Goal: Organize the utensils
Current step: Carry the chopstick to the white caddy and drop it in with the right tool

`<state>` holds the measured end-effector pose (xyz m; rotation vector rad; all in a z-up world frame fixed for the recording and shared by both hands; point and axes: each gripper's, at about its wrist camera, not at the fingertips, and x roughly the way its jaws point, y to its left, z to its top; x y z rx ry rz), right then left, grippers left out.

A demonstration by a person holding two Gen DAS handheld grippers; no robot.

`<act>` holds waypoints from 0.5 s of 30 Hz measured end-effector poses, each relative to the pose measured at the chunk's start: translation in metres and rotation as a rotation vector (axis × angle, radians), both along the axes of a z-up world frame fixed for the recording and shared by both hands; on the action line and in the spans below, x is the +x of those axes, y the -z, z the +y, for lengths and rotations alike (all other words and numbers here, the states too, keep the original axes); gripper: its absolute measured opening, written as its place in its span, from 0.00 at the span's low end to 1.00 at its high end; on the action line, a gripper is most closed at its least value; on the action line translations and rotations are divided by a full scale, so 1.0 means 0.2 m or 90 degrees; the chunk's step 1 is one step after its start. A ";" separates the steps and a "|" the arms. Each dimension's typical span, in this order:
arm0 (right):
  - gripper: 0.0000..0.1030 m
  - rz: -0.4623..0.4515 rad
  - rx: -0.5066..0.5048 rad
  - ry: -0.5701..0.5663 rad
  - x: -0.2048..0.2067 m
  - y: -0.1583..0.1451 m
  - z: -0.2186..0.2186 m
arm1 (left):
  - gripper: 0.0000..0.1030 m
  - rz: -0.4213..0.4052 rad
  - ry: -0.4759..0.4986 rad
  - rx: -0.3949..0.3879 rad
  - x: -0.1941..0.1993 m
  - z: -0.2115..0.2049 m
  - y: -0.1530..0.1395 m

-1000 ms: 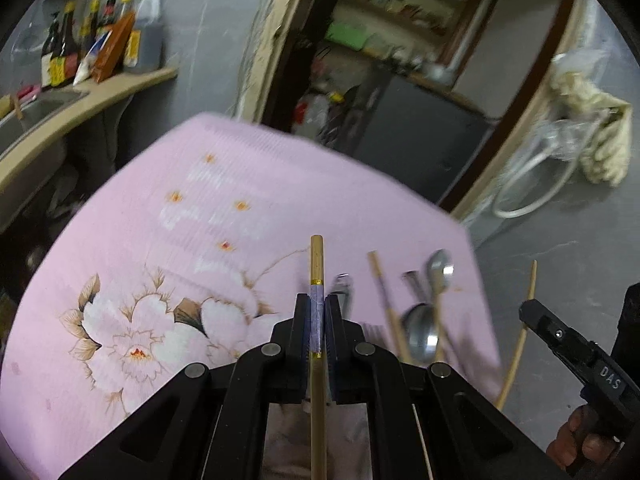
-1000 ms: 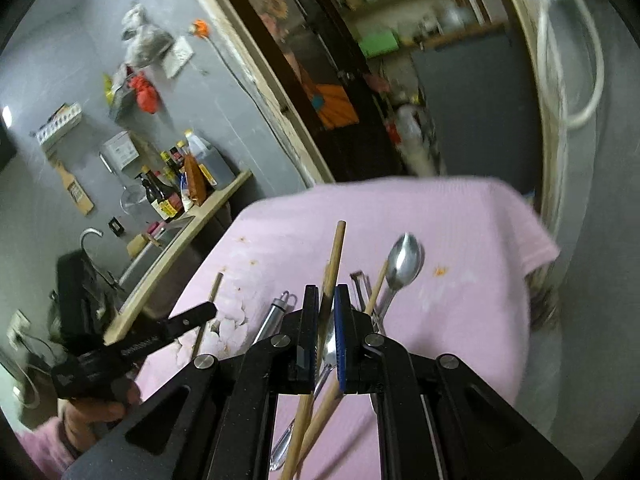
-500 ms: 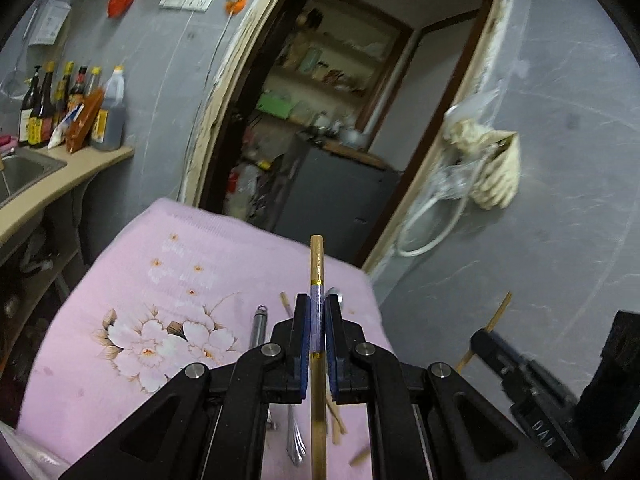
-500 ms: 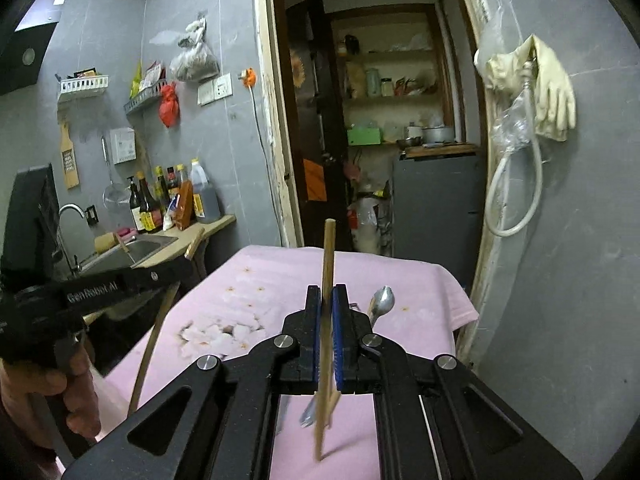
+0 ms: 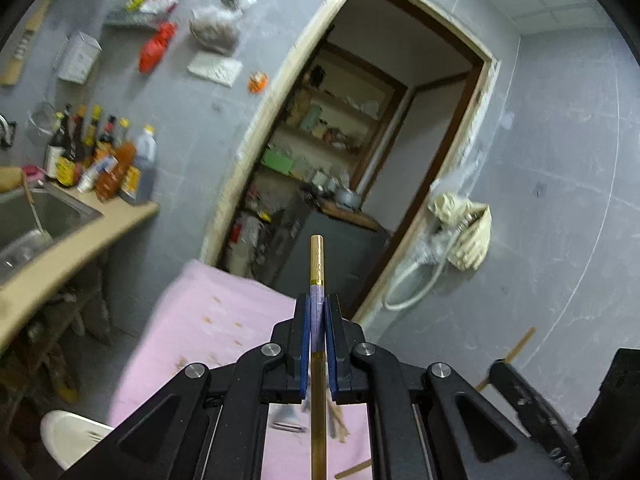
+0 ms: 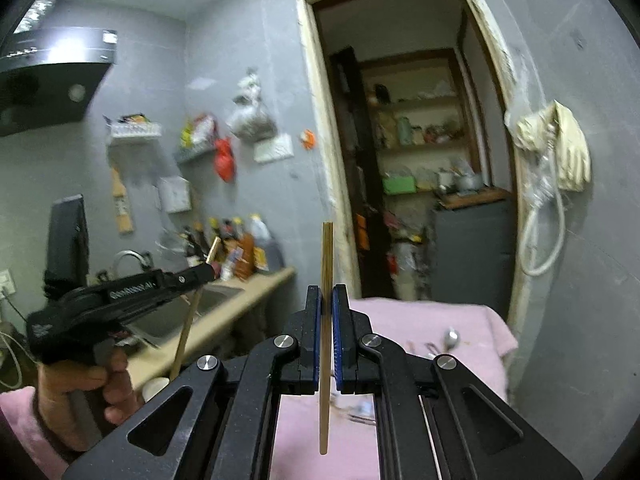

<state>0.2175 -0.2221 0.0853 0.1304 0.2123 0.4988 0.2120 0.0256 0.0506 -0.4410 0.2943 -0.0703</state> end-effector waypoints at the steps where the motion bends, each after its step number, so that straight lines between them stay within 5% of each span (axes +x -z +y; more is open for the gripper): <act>1: 0.05 -0.006 0.000 -0.008 -0.03 -0.01 0.05 | 0.07 -0.009 -0.012 0.006 -0.04 0.05 -0.02; 15: 0.05 -0.007 -0.037 -0.074 -0.09 0.10 0.49 | 0.07 -0.090 -0.166 0.019 -0.17 0.61 -0.02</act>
